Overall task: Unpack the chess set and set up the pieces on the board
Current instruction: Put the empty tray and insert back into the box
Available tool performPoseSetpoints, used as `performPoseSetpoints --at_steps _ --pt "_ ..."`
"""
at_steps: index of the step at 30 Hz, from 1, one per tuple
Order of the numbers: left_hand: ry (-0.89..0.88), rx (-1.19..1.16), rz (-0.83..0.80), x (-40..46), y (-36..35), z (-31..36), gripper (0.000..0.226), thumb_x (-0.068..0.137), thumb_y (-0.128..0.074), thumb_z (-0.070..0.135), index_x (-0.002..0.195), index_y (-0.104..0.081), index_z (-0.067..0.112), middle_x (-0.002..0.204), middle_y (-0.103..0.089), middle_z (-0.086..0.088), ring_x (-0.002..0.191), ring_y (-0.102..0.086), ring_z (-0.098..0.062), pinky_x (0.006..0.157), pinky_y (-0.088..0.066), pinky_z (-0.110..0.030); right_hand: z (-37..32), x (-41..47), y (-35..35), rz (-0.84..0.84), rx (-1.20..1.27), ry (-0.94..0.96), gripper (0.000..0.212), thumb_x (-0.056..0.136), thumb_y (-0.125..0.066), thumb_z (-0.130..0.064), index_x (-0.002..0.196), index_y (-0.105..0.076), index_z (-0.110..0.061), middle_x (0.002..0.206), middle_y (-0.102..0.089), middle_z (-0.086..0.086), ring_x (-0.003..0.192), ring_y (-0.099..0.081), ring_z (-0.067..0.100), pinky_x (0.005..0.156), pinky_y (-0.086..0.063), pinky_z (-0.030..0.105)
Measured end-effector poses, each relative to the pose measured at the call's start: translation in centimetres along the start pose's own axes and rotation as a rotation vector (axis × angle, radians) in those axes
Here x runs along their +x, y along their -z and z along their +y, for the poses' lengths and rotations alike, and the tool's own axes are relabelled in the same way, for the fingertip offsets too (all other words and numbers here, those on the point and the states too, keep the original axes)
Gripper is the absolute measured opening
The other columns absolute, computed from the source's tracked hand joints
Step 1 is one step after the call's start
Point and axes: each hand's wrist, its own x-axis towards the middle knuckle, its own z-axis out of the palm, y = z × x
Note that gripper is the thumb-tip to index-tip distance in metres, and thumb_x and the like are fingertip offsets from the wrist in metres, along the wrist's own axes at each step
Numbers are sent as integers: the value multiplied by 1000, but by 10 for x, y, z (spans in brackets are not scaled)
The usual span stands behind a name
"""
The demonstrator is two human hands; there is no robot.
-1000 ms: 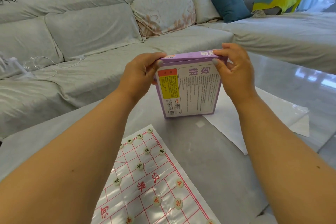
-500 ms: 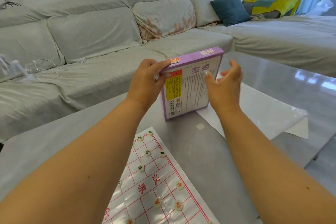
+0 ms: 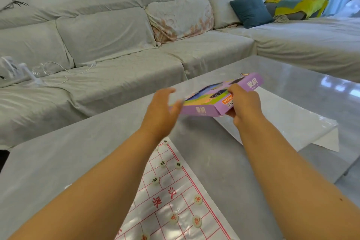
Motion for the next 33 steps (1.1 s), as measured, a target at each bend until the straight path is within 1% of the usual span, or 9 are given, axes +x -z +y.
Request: performPoseSetpoints --at_steps 3,7,11,14,20,24,27,30,33 --pt "581 -67 95 11 17 -38 52 95 -50 35 138 -41 6 141 -45 -15 122 -47 -30 103 -37 -37 -1 2 -5 -66 -11 3 30 85 -56 -14 115 -56 -9 90 -69 9 72 -67 20 59 -55 30" --pt "1071 -698 128 3 42 -72 31 97 -47 35 116 -45 11 111 -49 -17 90 -56 -31 81 -55 -43 9 6 -28 -216 2 -69 13 88 -51 -15 96 -61 -13 72 -70 5 56 -68 18 56 -55 30" --pt "1074 -825 192 -7 58 -102 18 99 -43 16 92 -56 7 78 -60 -11 56 -61 -17 43 -53 -22 40 16 -65 -330 -96 -101 15 92 -50 -19 98 -62 -13 63 -71 0 53 -68 15 59 -54 29" --pt "1067 -784 285 -13 63 -125 22 100 -42 13 83 -55 9 74 -60 -8 37 -58 -8 37 -49 -18 68 22 -91 -335 -221 -99 24 92 -54 -24 102 -65 -6 72 -70 5 60 -67 19 59 -52 26" --pt "1108 -729 405 -24 65 -149 16 98 -44 12 92 -58 7 74 -62 -6 43 -60 -9 40 -48 -19 111 46 -121 -324 -488 -123 61 61 -53 -67 89 -66 -14 99 -70 10 95 -68 29 89 -53 44" --pt "1154 -747 473 -28 61 -155 11 98 -47 14 99 -56 8 85 -65 -8 66 -64 -16 59 -57 -28 119 38 -129 -296 -633 -56 41 79 -48 -53 90 -59 -15 98 -67 12 97 -62 30 94 -48 40" --pt "1188 -565 449 -28 57 -164 21 96 -48 25 98 -59 7 95 -66 -12 84 -67 -25 77 -55 -36 132 39 -133 -326 -503 -84 49 71 -53 -50 99 -62 -10 91 -70 10 90 -67 28 92 -51 44" --pt "1189 -179 299 -26 57 -167 30 95 -47 28 103 -60 3 98 -62 -16 89 -60 -32 74 -46 -36 134 41 -134 -323 -564 -63 49 78 -55 -48 103 -63 -6 103 -67 13 93 -64 25 86 -52 38" --pt "1156 -165 227 -29 52 -169 20 97 -49 18 86 -57 3 91 -56 -14 81 -50 -28 70 -39 -32 132 50 -138 -282 -793 35 47 89 -46 -45 120 -56 -11 125 -46 15 116 -44 30 97 -37 36"
